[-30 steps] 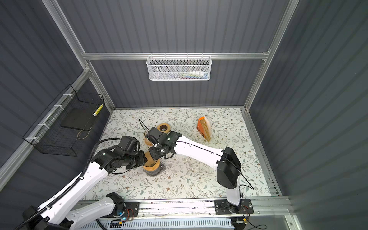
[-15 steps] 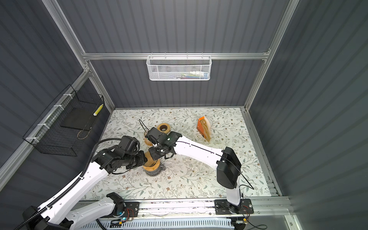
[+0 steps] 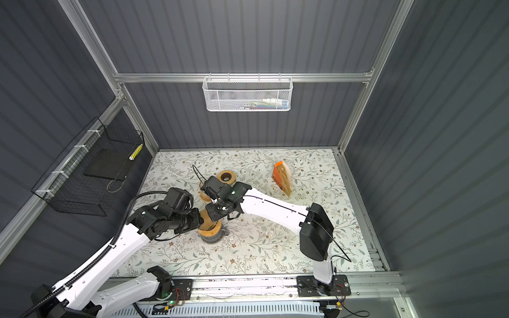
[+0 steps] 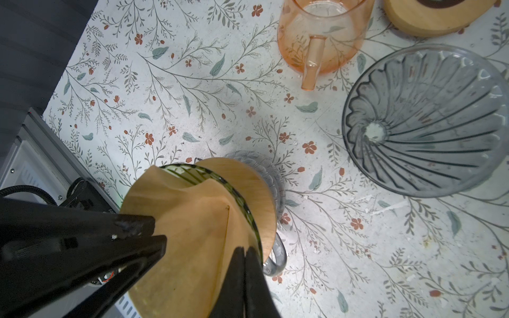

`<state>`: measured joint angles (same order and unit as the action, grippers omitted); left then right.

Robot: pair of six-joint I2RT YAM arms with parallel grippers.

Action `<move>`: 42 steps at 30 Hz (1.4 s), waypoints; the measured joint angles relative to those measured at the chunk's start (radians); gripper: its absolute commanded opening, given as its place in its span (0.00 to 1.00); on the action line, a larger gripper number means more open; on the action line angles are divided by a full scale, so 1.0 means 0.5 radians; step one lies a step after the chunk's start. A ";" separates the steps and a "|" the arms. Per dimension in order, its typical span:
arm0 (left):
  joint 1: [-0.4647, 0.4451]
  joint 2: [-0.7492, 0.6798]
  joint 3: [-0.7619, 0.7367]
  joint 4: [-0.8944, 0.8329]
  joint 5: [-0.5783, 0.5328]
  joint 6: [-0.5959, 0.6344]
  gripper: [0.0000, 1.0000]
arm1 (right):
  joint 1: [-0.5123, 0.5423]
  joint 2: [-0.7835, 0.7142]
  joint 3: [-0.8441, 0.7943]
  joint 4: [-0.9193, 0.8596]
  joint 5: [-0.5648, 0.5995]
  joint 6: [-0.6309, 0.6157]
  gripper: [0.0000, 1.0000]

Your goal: Place the coffee filter in the dripper

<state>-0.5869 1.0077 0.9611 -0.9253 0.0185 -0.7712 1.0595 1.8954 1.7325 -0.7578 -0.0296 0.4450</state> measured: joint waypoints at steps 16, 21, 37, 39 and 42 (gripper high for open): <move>0.000 -0.037 0.081 -0.037 -0.055 -0.001 0.20 | 0.000 0.000 0.000 -0.010 0.008 0.000 0.07; 0.000 -0.053 0.081 -0.047 -0.079 -0.001 0.20 | 0.000 0.000 0.000 -0.010 0.008 0.000 0.07; -0.003 -0.075 -0.005 -0.020 -0.092 0.000 0.20 | 0.000 0.000 0.000 -0.010 0.007 0.001 0.07; -0.003 -0.079 -0.012 -0.011 -0.092 0.000 0.20 | 0.000 0.000 0.000 -0.010 0.007 0.001 0.07; -0.003 -0.080 -0.015 -0.004 -0.092 0.000 0.20 | 0.000 0.000 0.000 -0.010 0.006 0.001 0.07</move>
<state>-0.5884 0.9676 0.9535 -0.9272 -0.0273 -0.7712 1.0595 1.8954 1.7325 -0.7628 -0.0265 0.4454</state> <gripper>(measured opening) 0.200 0.069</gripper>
